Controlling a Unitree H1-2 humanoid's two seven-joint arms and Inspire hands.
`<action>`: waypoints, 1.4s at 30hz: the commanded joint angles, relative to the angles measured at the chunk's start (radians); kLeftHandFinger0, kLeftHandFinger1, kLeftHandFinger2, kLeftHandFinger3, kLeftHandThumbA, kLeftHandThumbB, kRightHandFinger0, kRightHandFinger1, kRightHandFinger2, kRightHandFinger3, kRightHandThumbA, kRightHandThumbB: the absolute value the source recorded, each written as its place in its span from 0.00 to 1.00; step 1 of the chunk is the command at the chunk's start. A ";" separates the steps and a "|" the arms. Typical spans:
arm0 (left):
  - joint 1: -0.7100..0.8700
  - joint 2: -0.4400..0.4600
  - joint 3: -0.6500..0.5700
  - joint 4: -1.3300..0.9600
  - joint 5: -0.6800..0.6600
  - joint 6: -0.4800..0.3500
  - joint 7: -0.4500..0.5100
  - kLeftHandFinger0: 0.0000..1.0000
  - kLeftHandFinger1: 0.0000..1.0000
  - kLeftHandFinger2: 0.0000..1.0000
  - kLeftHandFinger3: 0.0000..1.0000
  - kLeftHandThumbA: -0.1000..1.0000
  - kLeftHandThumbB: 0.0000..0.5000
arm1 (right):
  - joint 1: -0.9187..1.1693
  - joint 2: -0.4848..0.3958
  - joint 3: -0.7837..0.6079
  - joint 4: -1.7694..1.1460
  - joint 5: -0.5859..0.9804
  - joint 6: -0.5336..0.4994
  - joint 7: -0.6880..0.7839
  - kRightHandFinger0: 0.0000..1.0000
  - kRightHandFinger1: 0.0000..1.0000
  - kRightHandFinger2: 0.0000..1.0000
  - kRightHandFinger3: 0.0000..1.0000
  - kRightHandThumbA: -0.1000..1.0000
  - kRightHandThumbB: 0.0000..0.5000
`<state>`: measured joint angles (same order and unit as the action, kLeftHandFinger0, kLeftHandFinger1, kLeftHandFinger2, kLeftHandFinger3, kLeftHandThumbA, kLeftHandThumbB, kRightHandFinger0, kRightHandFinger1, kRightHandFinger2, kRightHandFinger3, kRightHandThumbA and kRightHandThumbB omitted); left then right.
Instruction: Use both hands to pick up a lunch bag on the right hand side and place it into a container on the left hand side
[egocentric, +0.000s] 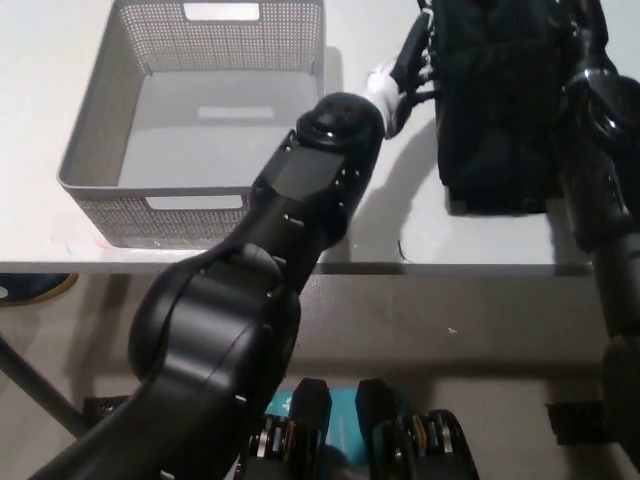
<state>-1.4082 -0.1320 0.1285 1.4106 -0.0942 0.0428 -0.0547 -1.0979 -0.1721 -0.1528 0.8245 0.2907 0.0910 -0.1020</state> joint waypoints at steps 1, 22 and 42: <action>-0.176 -0.031 0.005 -0.039 -0.026 -0.029 -0.055 1.00 1.00 1.00 1.00 1.00 0.73 | -0.136 0.023 0.037 0.018 -0.042 -0.016 0.043 1.00 1.00 1.00 1.00 1.00 0.00; -0.303 0.056 0.050 -0.083 -0.058 -0.028 -0.052 1.00 1.00 1.00 1.00 1.00 0.65 | -0.334 0.037 0.048 0.014 -0.070 0.064 0.020 1.00 1.00 1.00 1.00 1.00 0.00; -0.208 0.214 0.133 -0.380 -0.161 0.057 -0.083 1.00 1.00 1.00 1.00 1.00 0.63 | -0.567 0.162 0.174 0.233 -0.217 0.004 0.001 1.00 1.00 1.00 1.00 1.00 0.00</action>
<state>-1.5423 0.0722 0.2344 1.1885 -0.1783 0.0784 -0.0767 -1.5348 -0.1146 -0.0293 0.9892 0.1225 0.1442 -0.1338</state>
